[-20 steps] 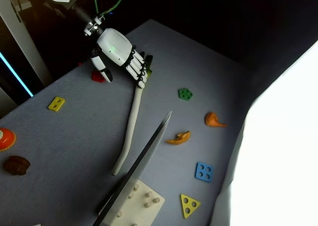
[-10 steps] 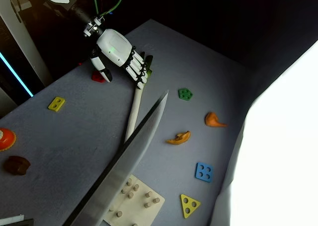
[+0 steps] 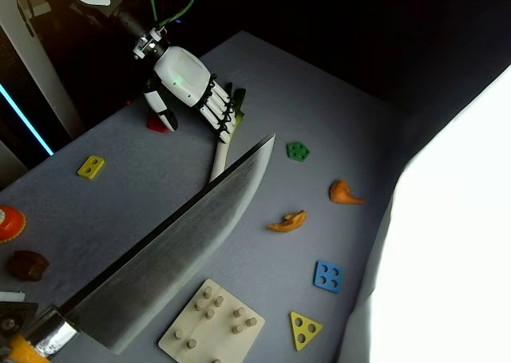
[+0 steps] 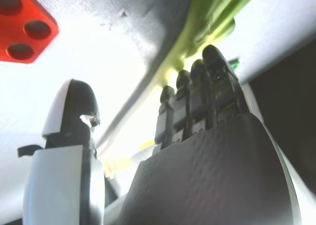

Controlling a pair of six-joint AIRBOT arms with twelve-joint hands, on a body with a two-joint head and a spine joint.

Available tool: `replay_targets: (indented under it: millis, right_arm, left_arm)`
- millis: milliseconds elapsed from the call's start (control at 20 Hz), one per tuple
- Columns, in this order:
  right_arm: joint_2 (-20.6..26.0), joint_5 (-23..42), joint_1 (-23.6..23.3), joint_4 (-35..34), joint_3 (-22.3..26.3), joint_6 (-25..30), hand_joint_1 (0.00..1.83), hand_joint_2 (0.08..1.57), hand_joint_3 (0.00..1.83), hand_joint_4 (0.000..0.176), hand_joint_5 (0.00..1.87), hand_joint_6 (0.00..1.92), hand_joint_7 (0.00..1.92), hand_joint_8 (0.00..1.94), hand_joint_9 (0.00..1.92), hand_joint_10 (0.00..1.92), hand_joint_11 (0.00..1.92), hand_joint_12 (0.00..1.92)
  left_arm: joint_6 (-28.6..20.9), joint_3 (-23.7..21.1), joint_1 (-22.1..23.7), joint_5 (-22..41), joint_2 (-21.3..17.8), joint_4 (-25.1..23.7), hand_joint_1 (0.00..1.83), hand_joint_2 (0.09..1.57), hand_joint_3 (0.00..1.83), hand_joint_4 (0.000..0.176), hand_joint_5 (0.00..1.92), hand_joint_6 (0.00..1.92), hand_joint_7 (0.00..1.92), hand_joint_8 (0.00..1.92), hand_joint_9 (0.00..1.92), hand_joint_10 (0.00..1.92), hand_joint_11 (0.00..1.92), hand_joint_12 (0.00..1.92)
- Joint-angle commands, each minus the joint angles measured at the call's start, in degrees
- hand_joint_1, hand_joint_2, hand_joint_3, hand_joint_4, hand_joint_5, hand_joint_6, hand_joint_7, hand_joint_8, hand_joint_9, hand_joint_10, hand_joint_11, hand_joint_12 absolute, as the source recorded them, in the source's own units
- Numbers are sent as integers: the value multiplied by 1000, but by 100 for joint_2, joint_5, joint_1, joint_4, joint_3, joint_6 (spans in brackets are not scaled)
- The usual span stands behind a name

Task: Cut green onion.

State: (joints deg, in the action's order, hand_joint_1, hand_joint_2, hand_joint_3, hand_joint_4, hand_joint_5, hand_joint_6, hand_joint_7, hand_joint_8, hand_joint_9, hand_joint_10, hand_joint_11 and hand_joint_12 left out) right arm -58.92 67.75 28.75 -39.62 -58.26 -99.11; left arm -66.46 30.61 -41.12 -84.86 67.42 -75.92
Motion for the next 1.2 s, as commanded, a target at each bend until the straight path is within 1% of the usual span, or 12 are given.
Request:
replay_targets:
  millis: [0,50,150,200,450,700,750,850,950,1000,1100,1150]
  right_arm:
    - [45,898,-60,71,37,-80,1578,985,496,176,1444,1921,1640,1941,1713,1921,1752,1921]
    - [17,990,-74,-102,167,-234,1578,985,497,176,1444,1921,1641,1941,1713,1921,1752,1921]
    - [-61,1449,-1,-401,381,-124,1578,984,498,176,1444,1921,1641,1941,1714,1921,1752,1921]
    - [-90,1553,39,-406,527,-246,1578,984,499,176,1444,1921,1641,1941,1714,1921,1752,1921]
    - [-275,1477,91,-746,807,-76,1551,991,514,176,1449,1921,1644,1941,1708,1921,1741,1921]
    - [-656,1551,140,-809,697,18,1557,994,511,176,1435,1921,1624,1941,1691,1921,1722,1921]
    - [-755,1558,135,-840,660,25,1577,978,502,176,1427,1921,1625,1941,1693,1921,1723,1921]
    - [-900,1556,118,-894,582,17,1581,974,500,176,1425,1921,1625,1941,1694,1921,1723,1921]
    - [-1124,1530,74,-894,396,-4,1571,963,495,176,1349,1921,1611,1941,1691,1921,1721,1921]
    - [-1183,1512,60,-894,341,-3,1576,968,490,176,1351,1921,1601,1941,1682,1921,1714,1921]
    - [-1337,1483,58,-894,222,-3,1577,970,487,176,1351,1921,1598,1941,1680,1921,1712,1921]
    - [-1415,1474,64,-894,171,-6,1576,959,481,176,1319,1921,1582,1941,1668,1921,1700,1921]
  left_arm:
    - [23,-22,-26,-299,25,-182,912,1192,0,45,196,11,175,3,137,6,0,505]
    - [22,-48,-43,-299,25,-152,912,1192,0,45,196,10,175,3,137,6,0,505]
    - [22,-78,-71,-298,39,-127,912,1192,0,45,196,10,175,3,137,5,0,504]
    - [22,-83,-81,-297,51,-125,912,1192,0,45,196,10,175,3,137,5,0,503]
    - [22,-74,-81,-297,53,-125,857,1216,2,50,155,0,158,2,116,2,0,501]
    - [22,-74,-82,-294,54,-125,869,1212,0,47,177,8,159,5,129,5,0,497]
    - [22,-74,-82,-291,54,-125,791,1250,16,53,128,2,131,0,103,1,0,452]
    - [22,-73,-83,-289,54,-125,770,1260,20,55,117,1,124,0,97,0,0,440]
    - [22,-63,-84,-265,54,-125,799,1254,13,54,108,3,92,1,75,2,0,389]
    - [22,-62,-84,-257,55,-125,739,1278,24,56,80,5,92,1,80,4,0,401]
    - [22,-63,-87,-256,55,-125,719,1286,26,56,72,4,93,1,82,4,0,412]
    - [22,-64,-87,-256,55,-125,805,1248,7,55,98,14,109,6,96,9,0,402]
